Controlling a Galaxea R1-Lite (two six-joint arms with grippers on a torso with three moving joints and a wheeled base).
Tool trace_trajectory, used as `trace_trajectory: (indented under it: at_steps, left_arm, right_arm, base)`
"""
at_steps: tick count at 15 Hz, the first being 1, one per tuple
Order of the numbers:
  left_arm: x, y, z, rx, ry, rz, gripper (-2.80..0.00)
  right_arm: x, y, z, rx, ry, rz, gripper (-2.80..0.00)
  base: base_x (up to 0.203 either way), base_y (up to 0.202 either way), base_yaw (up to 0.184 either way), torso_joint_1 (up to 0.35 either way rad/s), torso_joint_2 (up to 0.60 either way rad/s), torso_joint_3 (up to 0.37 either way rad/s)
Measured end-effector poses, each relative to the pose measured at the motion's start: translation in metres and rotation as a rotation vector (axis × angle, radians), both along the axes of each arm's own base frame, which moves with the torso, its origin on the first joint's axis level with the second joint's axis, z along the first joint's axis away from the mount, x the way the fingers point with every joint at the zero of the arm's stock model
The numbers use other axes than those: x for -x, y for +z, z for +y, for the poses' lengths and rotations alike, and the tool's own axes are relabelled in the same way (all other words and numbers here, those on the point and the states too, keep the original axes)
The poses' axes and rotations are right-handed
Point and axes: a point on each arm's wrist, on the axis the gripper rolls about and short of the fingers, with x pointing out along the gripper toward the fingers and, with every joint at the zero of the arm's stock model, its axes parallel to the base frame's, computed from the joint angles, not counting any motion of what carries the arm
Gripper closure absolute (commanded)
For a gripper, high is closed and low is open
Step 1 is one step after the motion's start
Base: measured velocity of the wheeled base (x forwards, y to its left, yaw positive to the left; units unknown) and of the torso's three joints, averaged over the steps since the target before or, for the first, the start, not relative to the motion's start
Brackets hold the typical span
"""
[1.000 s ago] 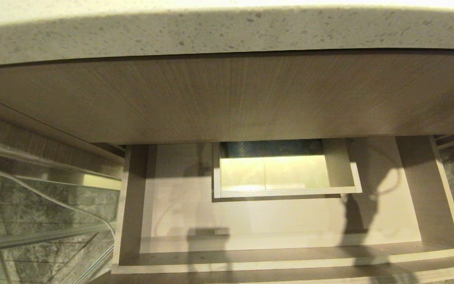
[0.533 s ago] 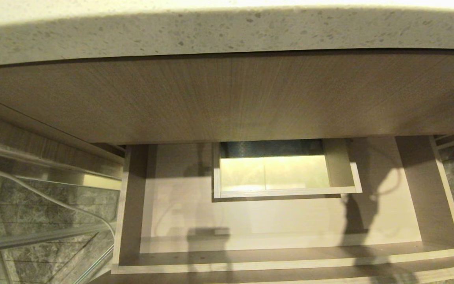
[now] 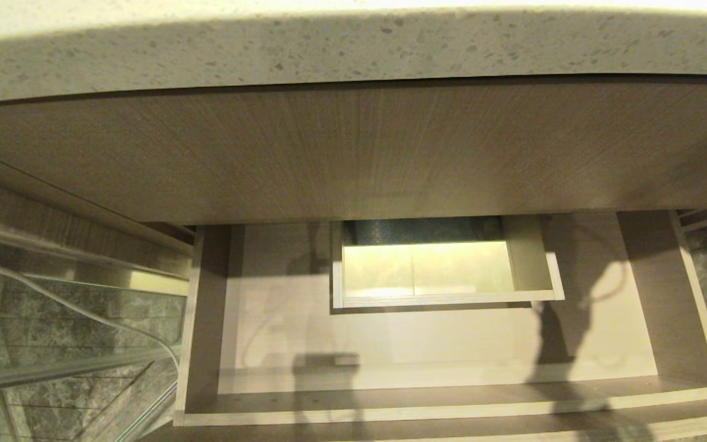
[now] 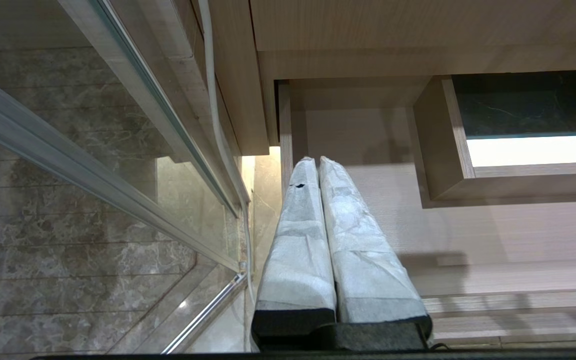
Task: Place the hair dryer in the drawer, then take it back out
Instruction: Pick up the hairdryer
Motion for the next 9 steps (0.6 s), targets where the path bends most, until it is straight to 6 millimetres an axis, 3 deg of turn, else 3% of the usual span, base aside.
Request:
trace_trajectory:
  at_steps: [9]
  left_arm:
    - [0.000,0.000,0.000,0.000,0.000,0.000,0.00]
  right_arm:
    - [0.030,0.011,0.017,0.042,0.009,-0.069,0.00]
  base:
    - [0.000,0.000,0.000,0.000,0.00,0.000]
